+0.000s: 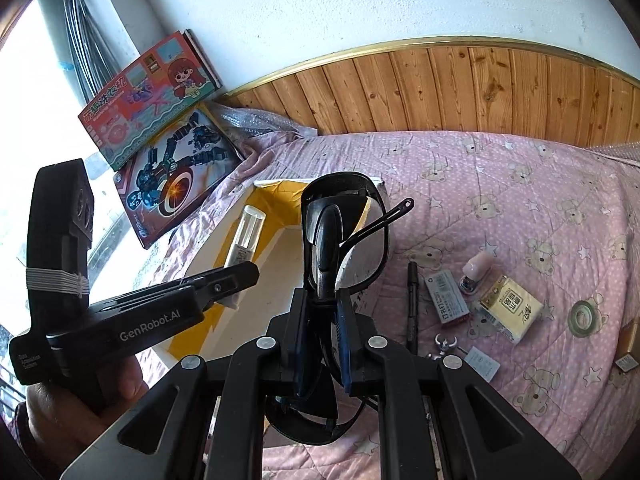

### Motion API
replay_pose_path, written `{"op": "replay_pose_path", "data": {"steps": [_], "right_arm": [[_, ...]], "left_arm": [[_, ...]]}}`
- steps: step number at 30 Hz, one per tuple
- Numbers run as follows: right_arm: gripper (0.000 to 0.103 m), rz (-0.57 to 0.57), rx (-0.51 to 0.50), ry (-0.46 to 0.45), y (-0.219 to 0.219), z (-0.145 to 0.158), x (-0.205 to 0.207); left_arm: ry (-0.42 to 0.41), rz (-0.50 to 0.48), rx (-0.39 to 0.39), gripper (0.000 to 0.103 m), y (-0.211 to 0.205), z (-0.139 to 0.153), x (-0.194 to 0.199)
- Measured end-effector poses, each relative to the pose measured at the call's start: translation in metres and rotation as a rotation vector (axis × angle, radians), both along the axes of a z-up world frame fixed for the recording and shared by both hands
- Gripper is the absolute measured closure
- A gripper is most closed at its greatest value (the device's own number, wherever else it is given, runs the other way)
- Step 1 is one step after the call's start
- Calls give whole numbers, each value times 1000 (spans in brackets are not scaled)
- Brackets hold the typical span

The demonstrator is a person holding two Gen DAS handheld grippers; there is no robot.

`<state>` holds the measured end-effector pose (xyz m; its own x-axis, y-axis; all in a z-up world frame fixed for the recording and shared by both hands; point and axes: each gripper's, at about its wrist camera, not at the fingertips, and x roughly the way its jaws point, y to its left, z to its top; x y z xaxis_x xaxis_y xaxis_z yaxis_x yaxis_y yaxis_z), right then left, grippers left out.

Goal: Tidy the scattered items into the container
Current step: 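Carry the sunglasses and white tube over the box with both grippers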

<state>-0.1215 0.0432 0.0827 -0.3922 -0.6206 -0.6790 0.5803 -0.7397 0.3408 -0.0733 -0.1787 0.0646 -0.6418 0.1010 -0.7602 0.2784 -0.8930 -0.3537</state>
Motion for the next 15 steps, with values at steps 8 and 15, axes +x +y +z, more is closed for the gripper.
{"op": "replay_pose_path", "data": {"steps": [8, 15], "right_arm": [[88, 56, -7, -2, -28, 8, -6], [88, 88, 8, 0, -50, 11, -10]], "left_arm": [[8, 42, -15, 92, -14, 3, -4], [-1, 95, -37, 92, -30, 1, -11]]}}
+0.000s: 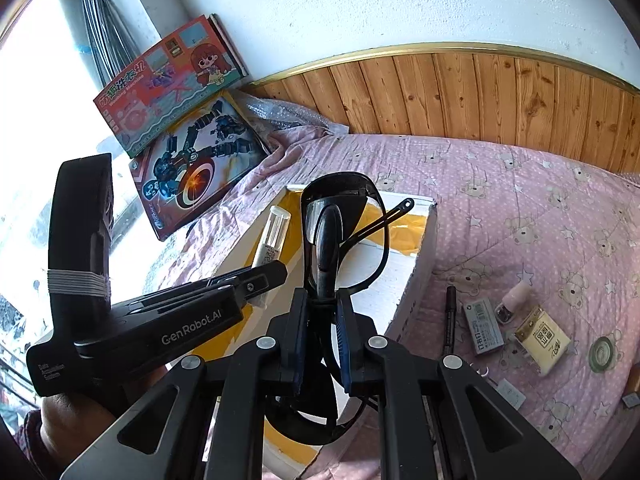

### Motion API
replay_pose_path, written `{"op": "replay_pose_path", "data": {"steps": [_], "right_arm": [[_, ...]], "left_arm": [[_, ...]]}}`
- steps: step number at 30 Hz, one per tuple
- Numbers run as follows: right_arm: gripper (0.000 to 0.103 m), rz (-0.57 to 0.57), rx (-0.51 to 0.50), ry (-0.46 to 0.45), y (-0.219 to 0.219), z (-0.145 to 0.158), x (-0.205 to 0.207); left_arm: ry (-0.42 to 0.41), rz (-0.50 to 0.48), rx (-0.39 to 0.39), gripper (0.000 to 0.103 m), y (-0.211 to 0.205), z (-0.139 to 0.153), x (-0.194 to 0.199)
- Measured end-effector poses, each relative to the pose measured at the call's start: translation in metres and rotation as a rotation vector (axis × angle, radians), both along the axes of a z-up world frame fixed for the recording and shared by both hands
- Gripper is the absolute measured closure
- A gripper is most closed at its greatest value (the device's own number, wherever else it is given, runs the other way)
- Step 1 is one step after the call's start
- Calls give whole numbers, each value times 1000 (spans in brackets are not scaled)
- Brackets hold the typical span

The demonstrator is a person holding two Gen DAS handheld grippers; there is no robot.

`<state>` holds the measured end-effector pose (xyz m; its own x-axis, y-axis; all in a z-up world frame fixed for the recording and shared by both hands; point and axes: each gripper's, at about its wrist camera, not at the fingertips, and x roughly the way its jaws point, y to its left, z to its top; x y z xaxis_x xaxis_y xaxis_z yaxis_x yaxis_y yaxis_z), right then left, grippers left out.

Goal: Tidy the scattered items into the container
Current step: 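Carry the sunglasses and white tube over the box with both grippers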

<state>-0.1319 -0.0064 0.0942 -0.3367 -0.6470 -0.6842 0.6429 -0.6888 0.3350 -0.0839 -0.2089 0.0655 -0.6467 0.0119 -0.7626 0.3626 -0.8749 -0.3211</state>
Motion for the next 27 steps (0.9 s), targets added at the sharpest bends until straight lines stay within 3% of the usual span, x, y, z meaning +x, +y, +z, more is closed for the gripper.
{"op": "replay_pose_path", "data": {"steps": [13, 27], "right_arm": [[88, 26, 31, -13, -25, -1, -24], [88, 27, 81, -142, -52, -29, -65]], "left_arm": [[-18, 56, 13, 92, -19, -7, -11], [-87, 77, 69, 92, -38, -35, -42]]}}
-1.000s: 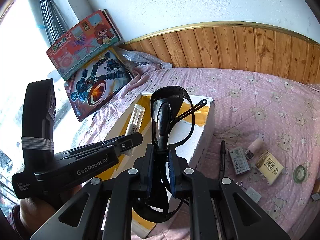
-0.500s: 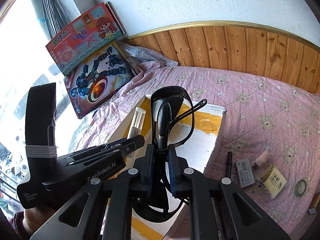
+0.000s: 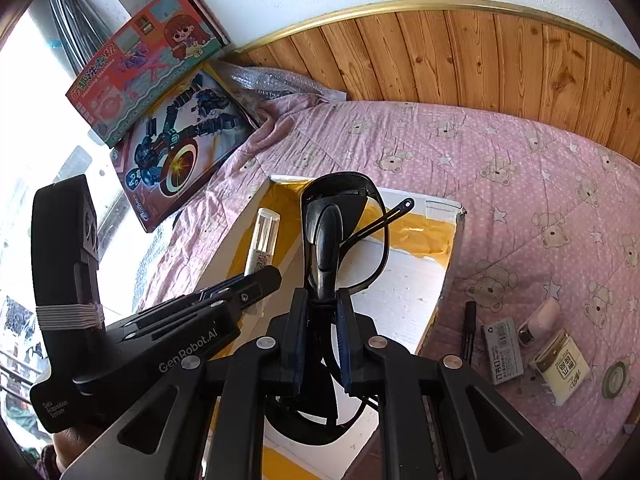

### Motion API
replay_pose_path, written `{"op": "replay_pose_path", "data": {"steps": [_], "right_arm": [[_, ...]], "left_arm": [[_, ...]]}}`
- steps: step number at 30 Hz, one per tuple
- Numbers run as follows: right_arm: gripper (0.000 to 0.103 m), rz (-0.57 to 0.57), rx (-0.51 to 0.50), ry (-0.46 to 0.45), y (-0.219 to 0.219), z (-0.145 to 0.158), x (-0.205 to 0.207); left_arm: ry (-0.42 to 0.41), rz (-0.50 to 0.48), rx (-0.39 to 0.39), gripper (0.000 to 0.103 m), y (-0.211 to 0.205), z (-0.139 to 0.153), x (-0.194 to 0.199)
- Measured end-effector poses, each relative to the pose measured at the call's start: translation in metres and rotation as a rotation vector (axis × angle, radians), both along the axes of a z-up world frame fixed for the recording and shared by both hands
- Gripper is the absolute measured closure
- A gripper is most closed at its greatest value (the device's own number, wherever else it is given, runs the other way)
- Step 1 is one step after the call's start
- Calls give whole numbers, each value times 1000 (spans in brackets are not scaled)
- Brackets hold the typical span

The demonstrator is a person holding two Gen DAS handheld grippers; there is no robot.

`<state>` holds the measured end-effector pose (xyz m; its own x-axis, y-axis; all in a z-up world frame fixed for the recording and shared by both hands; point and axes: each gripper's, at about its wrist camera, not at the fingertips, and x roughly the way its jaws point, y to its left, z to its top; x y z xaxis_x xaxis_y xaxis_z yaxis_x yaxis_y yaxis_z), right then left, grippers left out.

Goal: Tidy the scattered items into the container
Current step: 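Carry the sunglasses and white tube over the box with both grippers, then lower both items into the box and open both grippers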

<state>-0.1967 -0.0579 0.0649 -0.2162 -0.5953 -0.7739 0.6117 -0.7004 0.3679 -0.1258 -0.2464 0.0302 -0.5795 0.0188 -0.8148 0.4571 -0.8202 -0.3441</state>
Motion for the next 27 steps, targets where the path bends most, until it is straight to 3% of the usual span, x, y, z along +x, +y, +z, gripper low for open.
{"op": "replay_pose_path", "data": {"steps": [7, 12, 20, 27], "right_arm": [[88, 10, 92, -56, -19, -31, -21], [88, 25, 172, -41, -35, -48, -34], [88, 105, 280, -58, -65, -69, -45], [88, 146, 399, -60, -77, -89, -57]], "left_arm": [[-58, -5, 38, 92, -9, -21, -16], [-97, 2, 102, 92, -23, -37, -25], [-154, 5, 128, 92, -34, -59, -36], [-204, -20, 107, 92, -36, -78, -51]]}}
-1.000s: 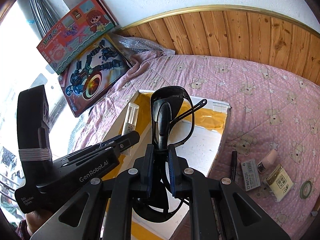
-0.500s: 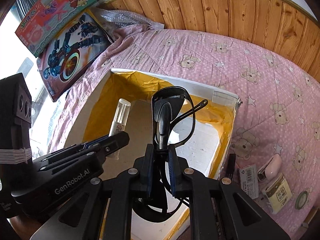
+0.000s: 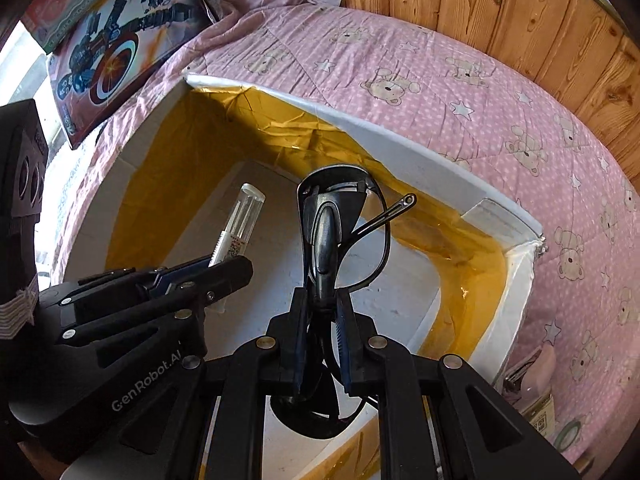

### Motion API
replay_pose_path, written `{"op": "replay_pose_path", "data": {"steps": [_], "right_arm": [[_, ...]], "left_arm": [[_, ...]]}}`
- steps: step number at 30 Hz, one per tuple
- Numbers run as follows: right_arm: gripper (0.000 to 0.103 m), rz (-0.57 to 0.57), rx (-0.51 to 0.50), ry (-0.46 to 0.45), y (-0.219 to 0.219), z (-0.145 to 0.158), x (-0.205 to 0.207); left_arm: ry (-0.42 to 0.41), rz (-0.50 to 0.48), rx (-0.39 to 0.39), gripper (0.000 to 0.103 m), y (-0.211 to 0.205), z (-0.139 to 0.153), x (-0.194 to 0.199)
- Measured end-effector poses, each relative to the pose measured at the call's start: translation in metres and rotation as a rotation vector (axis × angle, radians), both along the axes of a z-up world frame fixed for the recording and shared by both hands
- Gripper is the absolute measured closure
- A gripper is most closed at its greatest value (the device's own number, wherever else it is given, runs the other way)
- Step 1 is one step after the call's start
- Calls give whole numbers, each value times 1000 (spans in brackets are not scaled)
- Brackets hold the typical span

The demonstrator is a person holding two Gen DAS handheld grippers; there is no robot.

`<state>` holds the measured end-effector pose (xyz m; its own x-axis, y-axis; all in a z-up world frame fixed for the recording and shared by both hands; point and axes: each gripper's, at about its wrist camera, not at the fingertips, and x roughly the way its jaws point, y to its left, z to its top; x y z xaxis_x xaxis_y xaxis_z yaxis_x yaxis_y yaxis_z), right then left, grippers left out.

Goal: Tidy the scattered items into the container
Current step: 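Lower both items into the box and open both grippers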

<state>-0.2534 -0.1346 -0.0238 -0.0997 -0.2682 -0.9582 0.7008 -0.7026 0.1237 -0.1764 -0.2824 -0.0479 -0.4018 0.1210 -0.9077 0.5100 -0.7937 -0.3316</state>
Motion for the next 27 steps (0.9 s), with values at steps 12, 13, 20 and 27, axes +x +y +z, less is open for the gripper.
{"op": "replay_pose_path", "data": {"steps": [12, 13, 20, 27], "right_arm": [[88, -9, 96, 13, -18, -14, -17], [88, -13, 96, 9, -19, -15, -18], [84, -53, 79, -8, -11, -10, -22], [84, -79, 20, 10, 6, 15, -11]], "left_arm": [[15, 31, -13, 92, -23, -10, -14], [15, 34, -11, 92, -23, -11, -14], [9, 66, 8, 70, -25, -12, -13], [38, 54, 60, 67, -20, 3, 1]]}}
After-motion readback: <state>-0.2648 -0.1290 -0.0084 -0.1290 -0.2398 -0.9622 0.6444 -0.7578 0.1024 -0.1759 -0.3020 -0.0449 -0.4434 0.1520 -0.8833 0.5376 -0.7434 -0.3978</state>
